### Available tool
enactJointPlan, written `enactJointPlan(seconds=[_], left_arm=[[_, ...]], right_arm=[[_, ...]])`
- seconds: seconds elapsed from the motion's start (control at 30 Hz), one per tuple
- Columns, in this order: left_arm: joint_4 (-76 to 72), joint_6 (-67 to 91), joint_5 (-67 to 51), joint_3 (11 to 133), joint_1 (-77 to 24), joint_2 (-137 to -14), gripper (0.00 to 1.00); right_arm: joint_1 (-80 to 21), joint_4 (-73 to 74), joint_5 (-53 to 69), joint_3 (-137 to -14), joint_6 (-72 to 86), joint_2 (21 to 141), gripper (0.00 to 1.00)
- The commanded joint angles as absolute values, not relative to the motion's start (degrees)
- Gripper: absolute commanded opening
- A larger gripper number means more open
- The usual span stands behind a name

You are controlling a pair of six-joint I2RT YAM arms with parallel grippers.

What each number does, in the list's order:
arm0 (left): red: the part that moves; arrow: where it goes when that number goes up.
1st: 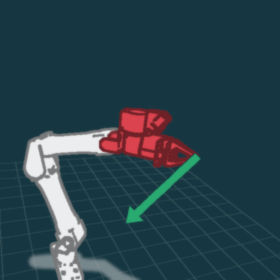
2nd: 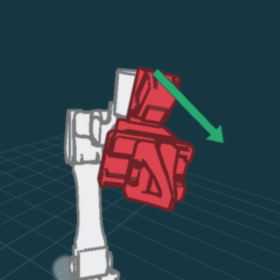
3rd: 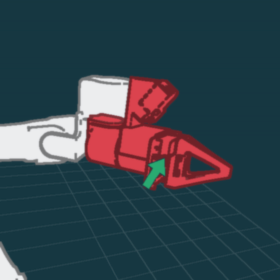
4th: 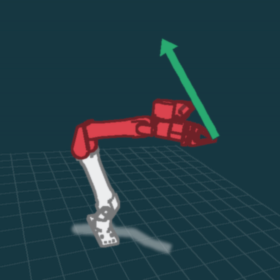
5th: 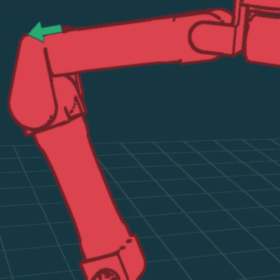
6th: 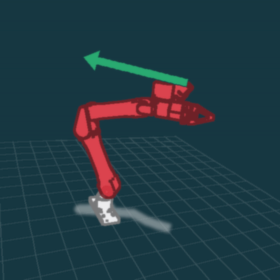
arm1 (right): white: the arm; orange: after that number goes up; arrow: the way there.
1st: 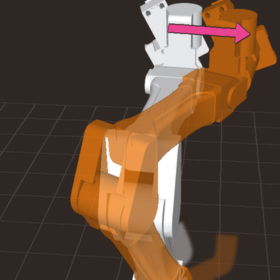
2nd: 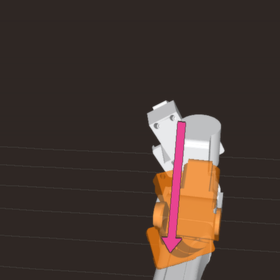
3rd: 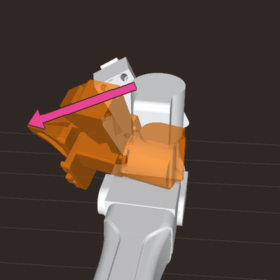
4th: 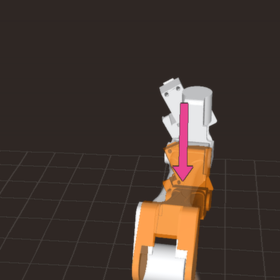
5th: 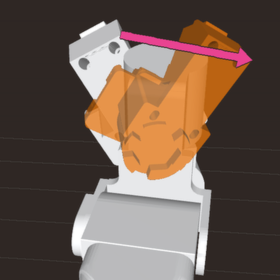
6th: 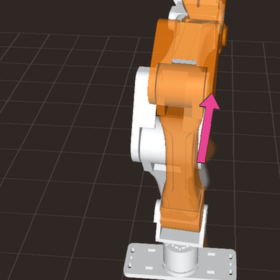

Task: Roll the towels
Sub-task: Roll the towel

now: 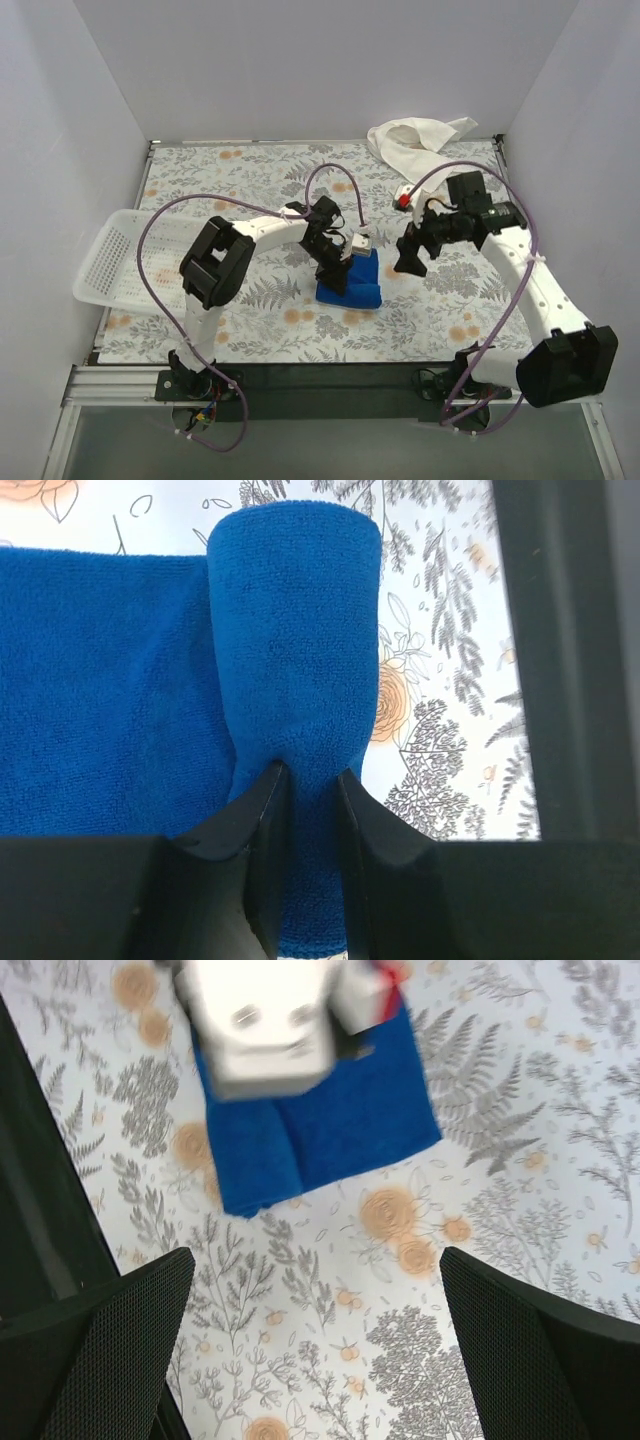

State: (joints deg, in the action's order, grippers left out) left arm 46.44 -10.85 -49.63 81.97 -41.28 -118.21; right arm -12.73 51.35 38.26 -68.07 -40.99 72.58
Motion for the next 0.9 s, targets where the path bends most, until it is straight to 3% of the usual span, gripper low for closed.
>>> enactJointPlan(seconds=[0.0,0.5,0.6,0.63,0.77,0.87], left_arm=[[56.50,-11.16,-49.21,82.08,-39.21,-127.77,0.09],[62.14,-14.06,-53.09,91.49,-35.07,-138.69,0.13],[61.87,-13.97,-52.65,92.37,-34.46,-139.13,0.13],[61.87,-13.97,-52.47,93.07,-34.28,-139.22,0.13],[63.45,-14.59,-52.64,95.00,-33.66,-139.22,0.13],[63.63,-14.59,-52.38,95.36,-33.49,-138.26,0.18]], right_arm=[[-21.58,45.72,27.97,-59.80,-42.63,68.39,0.99],[-50.52,16.53,5.02,-47.21,-39.11,76.81,0.84],[-52.29,14.24,4.05,-45.01,-39.20,79.36,0.72],[-52.29,13.02,3.78,-44.39,-39.11,80.15,0.63],[-52.38,9.85,1.41,-40.96,-39.46,83.14,0.53],[-52.38,9.49,2.02,-39.73,-39.29,83.15,0.20]])
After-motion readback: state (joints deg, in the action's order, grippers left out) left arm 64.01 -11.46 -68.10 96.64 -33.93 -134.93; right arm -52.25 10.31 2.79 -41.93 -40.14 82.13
